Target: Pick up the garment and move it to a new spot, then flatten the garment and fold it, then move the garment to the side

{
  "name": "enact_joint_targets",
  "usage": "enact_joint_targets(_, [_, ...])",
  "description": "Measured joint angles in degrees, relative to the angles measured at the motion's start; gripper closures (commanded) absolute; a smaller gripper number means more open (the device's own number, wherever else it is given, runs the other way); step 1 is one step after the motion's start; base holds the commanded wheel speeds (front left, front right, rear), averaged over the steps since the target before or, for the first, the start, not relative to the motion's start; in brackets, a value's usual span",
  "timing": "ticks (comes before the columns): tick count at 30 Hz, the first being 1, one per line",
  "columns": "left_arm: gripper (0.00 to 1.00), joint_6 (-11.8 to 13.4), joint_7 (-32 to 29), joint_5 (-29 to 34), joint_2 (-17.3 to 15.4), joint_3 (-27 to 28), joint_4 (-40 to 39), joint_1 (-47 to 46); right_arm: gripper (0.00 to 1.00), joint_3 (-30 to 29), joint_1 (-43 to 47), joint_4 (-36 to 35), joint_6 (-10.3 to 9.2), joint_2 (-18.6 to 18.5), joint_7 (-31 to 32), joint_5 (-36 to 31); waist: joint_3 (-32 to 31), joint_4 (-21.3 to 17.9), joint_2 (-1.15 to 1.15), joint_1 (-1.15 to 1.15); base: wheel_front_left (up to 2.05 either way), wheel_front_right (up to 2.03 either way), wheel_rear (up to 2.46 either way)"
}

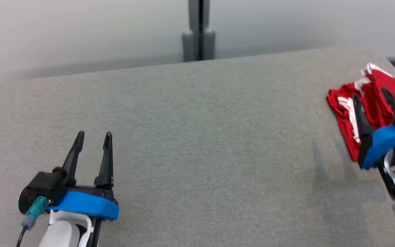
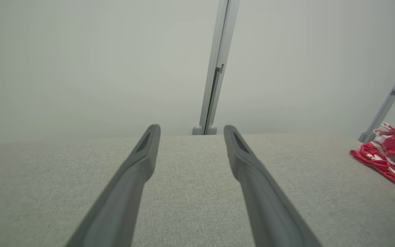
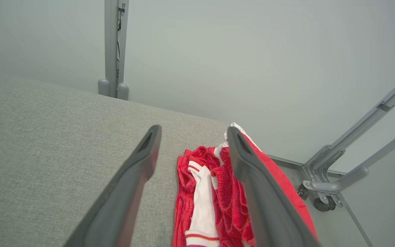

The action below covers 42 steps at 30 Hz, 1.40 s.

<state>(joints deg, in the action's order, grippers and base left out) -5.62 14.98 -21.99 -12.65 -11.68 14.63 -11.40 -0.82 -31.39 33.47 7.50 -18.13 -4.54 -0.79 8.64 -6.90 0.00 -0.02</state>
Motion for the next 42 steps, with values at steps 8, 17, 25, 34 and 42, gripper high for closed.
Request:
enact_joint_targets(8, [0.00,-0.4,0.0,-0.1,0.8,1.5,0.7,3.5,0.00,-3.6,14.7,-15.2,0.00,2.6,1.0,3.7,-4.5,5.4,0.00,0.00,0.00,0.00,0.00])
enact_joint_targets(17, [0.00,-1.0,0.0,0.4,1.6,2.6,2.2,6.5,0.00,-7.4,28.5,-27.8,-0.01,11.8,0.1,3.4,-7.7,8.3,0.00,0.01,0.00,0.00,0.00])
enact_joint_targets(25, [0.00,-1.2,0.0,0.5,2.4,3.9,3.5,7.8,0.00,-8.6,32.8,-30.8,0.00,14.5,0.4,3.8,-8.9,8.3,0.00,0.01,0.00,0.00,0.00])
enact_joint_targets(34, [0.00,-1.5,0.0,1.1,2.8,5.6,5.4,8.6,0.00,-8.1,34.2,-29.7,-0.01,15.1,-0.4,4.6,-9.5,7.3,0.00,0.02,0.00,0.00,0.00])
enact_joint_targets(42, [0.00,-1.5,0.0,1.4,3.3,6.0,7.1,8.6,0.00,-7.0,34.0,-27.3,-0.01,15.2,-0.7,5.9,-9.5,6.7,0.00,0.02,0.00,0.00,0.00])
